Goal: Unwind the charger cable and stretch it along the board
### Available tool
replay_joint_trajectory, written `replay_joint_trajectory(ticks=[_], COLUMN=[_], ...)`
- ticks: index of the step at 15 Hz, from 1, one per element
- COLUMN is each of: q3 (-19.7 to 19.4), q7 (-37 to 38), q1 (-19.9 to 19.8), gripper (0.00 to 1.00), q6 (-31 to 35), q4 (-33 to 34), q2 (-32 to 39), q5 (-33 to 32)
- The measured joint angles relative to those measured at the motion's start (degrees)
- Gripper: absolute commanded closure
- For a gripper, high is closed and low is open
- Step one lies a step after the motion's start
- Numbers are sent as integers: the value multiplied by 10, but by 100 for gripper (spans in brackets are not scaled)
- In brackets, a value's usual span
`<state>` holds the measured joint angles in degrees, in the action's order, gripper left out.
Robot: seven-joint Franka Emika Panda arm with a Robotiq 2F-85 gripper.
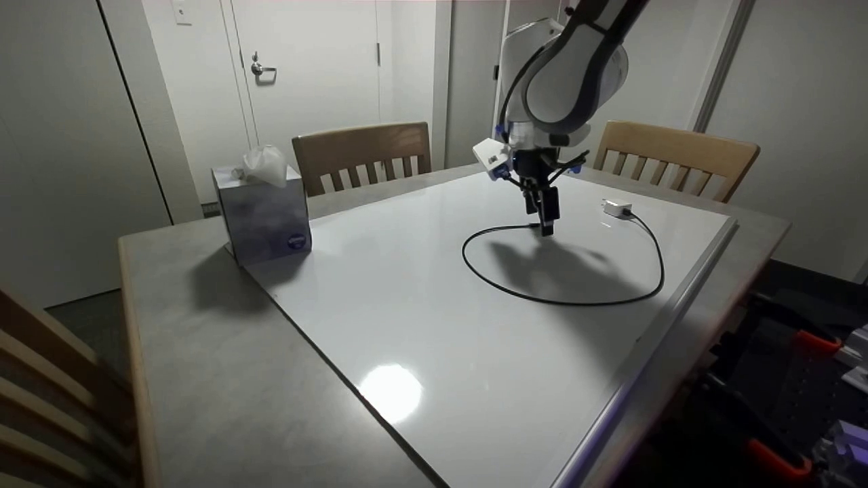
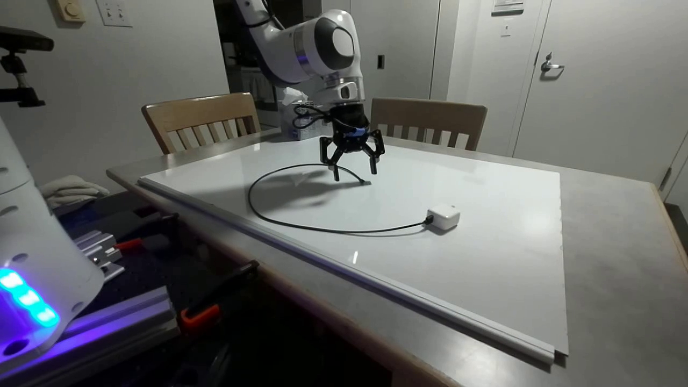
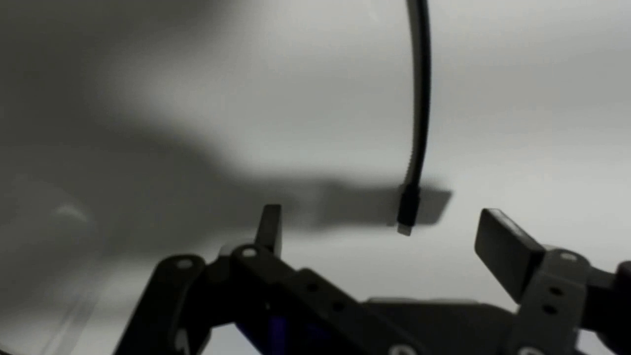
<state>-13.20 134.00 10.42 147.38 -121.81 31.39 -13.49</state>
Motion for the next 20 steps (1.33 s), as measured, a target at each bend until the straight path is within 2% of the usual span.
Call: replay_joint_trajectory(ticks=[5,20], q3=[-13,-14], q7=[21,11], q1=[2,-4], gripper=[0,0], q6=[59,62], q4=[-6,-8], q2=[16,17], q5=[0,53])
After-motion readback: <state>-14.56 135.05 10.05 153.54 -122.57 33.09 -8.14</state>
